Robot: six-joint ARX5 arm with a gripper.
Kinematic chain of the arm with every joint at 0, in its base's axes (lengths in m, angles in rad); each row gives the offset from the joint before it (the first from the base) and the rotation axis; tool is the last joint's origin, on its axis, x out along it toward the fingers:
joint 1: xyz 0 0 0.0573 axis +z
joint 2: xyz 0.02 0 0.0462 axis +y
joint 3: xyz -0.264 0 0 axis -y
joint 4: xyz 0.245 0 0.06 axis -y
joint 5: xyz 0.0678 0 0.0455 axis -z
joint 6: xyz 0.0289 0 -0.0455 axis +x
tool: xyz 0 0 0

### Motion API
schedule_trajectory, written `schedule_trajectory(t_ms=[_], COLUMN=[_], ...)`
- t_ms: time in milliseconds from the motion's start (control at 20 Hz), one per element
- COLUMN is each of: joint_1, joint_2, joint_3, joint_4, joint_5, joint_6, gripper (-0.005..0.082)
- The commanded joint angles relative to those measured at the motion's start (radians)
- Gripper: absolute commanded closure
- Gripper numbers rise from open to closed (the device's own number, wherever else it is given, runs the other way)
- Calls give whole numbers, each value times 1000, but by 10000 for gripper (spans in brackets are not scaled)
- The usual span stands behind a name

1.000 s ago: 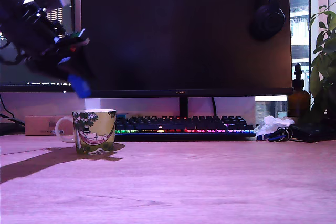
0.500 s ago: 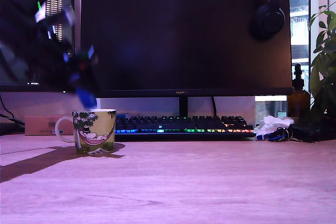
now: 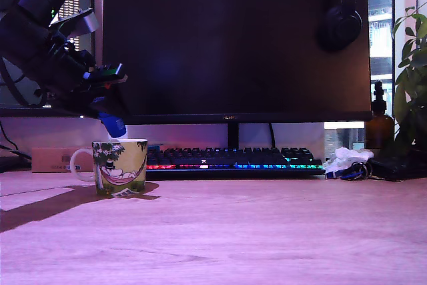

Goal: Pick up the coffee capsules on the table and drop them inside the coffee cup

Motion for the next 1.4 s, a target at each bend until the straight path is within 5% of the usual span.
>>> schedule_trajectory(t_ms=[0,650,700,800,850,1350], joint_1=[2,2,2,2,2,2], joint_2=[8,8,8,9,9,8], joint_3=[-5,-5,-5,-5,-5,-5], joint_4=[19,14,14,16,10,11], joint_5=[-6,-5,-2,2,3,14], joint_6=[-2,-3,-3,-28,-27,-21], gripper=[516,512,459,196,161,186])
